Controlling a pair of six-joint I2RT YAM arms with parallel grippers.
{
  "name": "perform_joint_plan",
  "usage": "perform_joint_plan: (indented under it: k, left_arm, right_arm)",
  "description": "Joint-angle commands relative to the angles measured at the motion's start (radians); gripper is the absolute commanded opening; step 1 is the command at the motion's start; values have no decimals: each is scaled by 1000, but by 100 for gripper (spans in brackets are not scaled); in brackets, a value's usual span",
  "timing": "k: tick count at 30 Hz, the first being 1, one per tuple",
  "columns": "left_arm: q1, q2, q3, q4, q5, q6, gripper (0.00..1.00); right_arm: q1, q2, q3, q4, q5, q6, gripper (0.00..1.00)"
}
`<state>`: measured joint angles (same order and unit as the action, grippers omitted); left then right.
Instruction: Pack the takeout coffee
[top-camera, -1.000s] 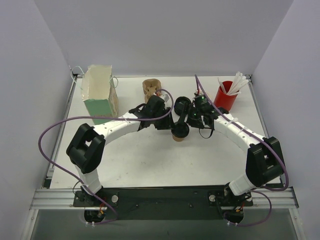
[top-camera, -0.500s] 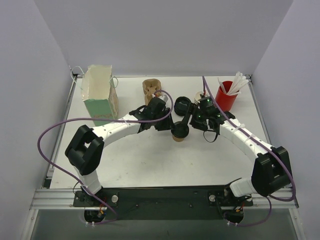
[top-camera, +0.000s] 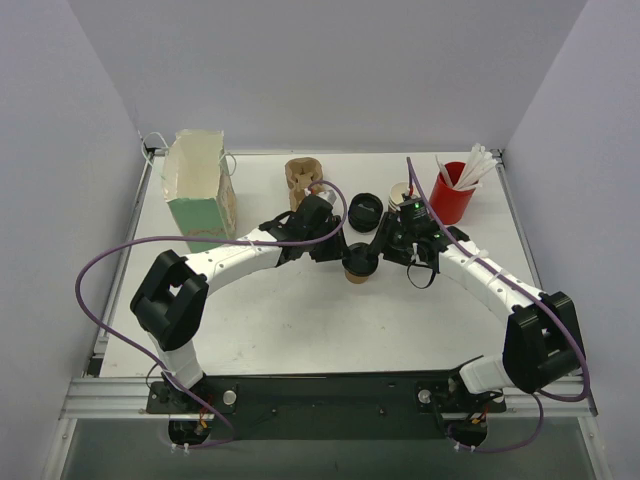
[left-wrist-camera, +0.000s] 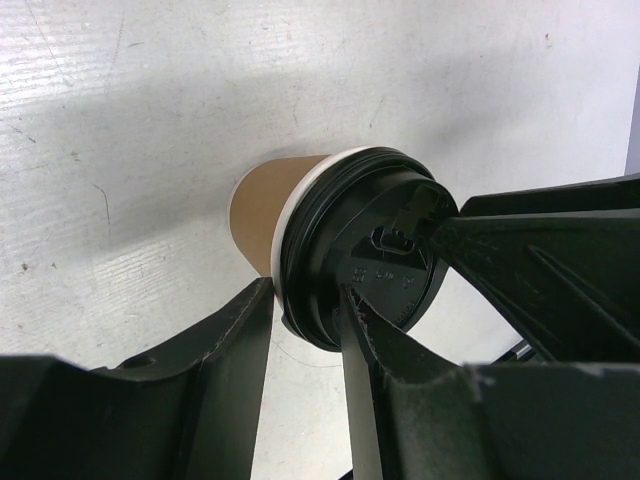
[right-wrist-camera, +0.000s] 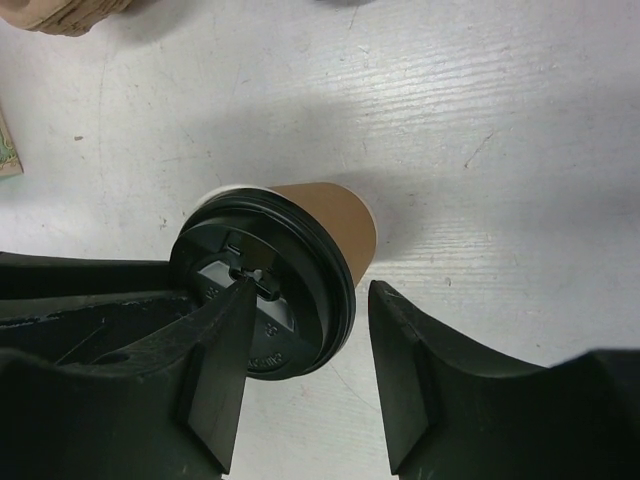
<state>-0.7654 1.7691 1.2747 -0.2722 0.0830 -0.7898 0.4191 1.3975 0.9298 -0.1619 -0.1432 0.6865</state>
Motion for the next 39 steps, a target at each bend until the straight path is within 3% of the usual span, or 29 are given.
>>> perform_joint_plan:
  k: [1, 23, 39]
  left_arm:
    - [-11, -33, 14, 8, -15, 1, 42]
    - [-20, -20, 55, -7, 23, 29, 43]
    - [-17, -7, 123, -93, -5, 77, 43]
  right_arm:
    - [-6, 24, 30, 24, -2, -8, 43]
    - [-5, 139, 138, -19, -38, -137, 31]
    - [0, 141, 172, -59, -33, -163, 30]
